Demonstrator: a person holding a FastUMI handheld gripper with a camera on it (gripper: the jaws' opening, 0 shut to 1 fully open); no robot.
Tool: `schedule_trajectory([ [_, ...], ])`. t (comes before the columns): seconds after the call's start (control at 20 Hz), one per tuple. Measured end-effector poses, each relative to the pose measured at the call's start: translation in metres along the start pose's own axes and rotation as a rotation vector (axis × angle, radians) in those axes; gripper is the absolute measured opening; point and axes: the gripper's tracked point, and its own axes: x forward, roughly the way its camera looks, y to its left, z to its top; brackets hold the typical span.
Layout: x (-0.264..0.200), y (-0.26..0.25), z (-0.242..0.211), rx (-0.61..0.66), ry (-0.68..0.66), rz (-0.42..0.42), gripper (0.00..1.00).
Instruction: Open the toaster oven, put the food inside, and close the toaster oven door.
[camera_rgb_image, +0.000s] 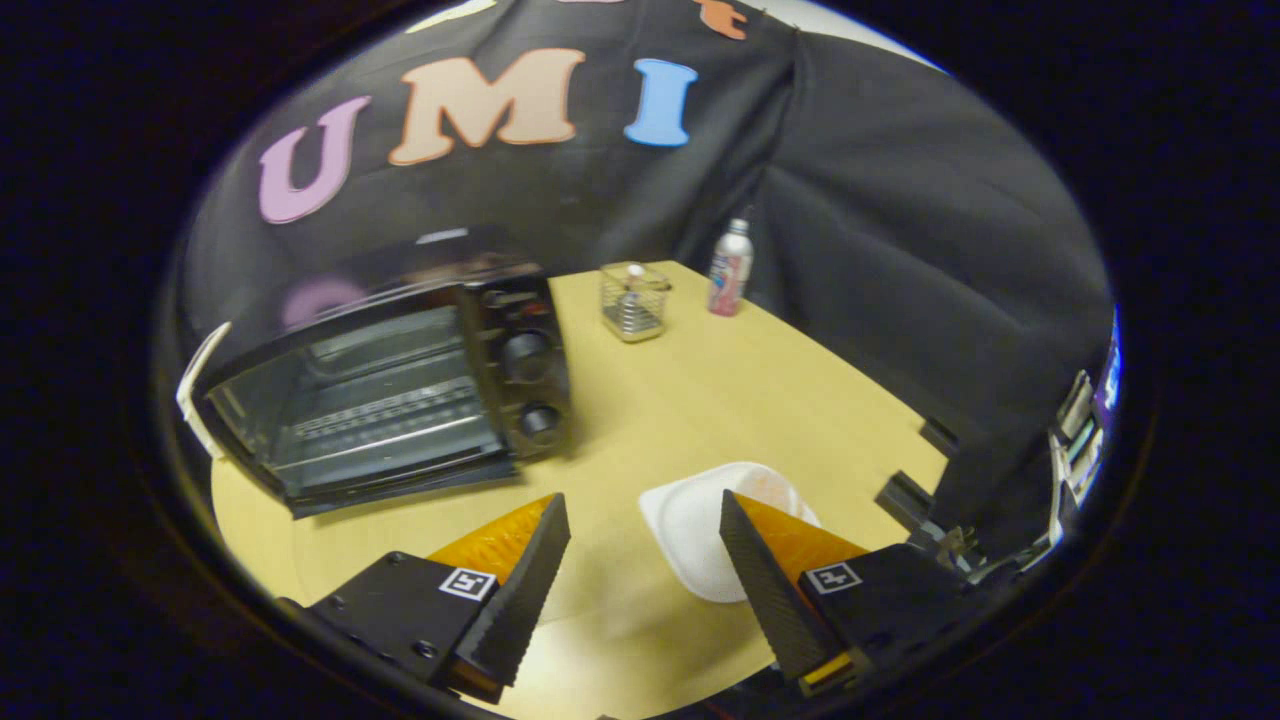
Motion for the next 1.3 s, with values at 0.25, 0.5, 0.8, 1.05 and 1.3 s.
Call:
schedule_trajectory([
  [0.25,0.031,-0.046,-0.015,0.101,0.102,-0.156,0.96],
  [0.5,0.064,-0.073,-0.039,0.161,0.212,-0.203,0.96],
  [0.8,0.080,-0.078,-0.064,0.202,0.300,-0.204,0.93],
  [1.05,0.086,-0.074,-0.073,0.211,0.303,-0.161,0.75],
  [1.3,0.076,-0.061,-0.046,0.283,0.219,-0.120,0.60],
])
